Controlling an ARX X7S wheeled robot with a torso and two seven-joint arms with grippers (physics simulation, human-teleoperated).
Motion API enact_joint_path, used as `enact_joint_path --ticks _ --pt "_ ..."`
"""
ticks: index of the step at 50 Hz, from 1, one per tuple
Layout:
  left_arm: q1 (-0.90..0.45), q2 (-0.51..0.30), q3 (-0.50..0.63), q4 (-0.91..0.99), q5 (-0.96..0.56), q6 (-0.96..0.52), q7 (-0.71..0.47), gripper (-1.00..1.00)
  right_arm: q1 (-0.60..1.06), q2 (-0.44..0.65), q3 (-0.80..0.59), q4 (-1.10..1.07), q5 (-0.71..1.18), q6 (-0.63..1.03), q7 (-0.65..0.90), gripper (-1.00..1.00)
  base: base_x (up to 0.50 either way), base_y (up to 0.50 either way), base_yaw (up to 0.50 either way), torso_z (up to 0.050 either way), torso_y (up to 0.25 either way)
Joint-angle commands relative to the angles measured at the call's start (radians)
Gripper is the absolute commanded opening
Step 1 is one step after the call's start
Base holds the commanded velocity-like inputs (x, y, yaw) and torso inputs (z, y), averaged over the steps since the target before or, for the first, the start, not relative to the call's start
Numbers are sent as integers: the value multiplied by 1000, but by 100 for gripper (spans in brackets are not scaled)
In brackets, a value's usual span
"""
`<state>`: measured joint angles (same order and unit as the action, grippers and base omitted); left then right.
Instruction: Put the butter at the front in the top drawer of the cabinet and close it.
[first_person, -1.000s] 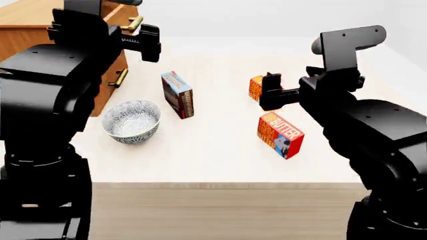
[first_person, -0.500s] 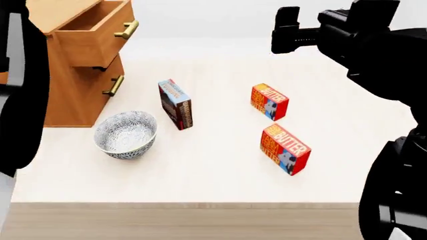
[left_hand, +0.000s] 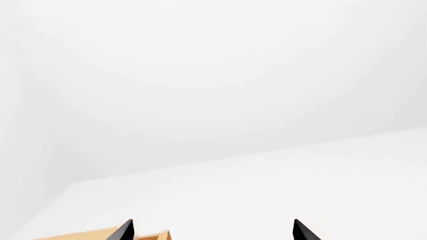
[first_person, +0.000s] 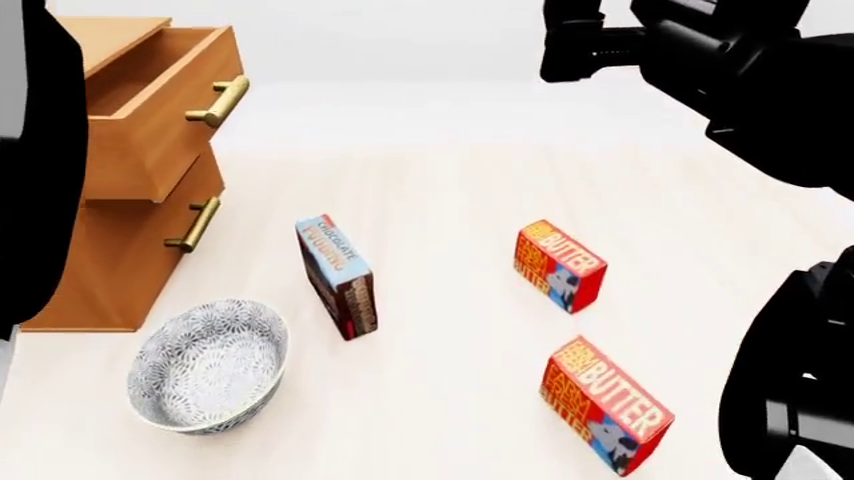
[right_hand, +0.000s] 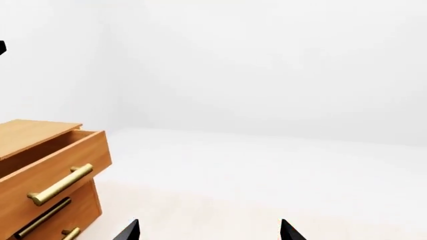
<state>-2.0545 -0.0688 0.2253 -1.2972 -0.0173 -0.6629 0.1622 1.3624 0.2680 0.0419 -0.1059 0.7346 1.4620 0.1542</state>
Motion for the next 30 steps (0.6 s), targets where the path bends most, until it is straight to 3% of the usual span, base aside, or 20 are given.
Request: enact_joint_path --ticks 1,5,23,30 --pt "0 3 -5 -11 6 10 10 100 -1 2 8 -13 27 -12 -6 100 500 0 0 0 0" --pt "0 5 -5 -11 7 9 13 100 -8 4 7 -20 31 -4 5 100 500 0 0 0 0" --pt "-13 11 19 -11 16 7 33 100 -14 15 26 -50 87 28 42 100 0 0 0 0 1" --pt "-17 12 25 -11 16 6 36 100 -10 14 35 -58 105 37 60 100 407 0 0 0 0"
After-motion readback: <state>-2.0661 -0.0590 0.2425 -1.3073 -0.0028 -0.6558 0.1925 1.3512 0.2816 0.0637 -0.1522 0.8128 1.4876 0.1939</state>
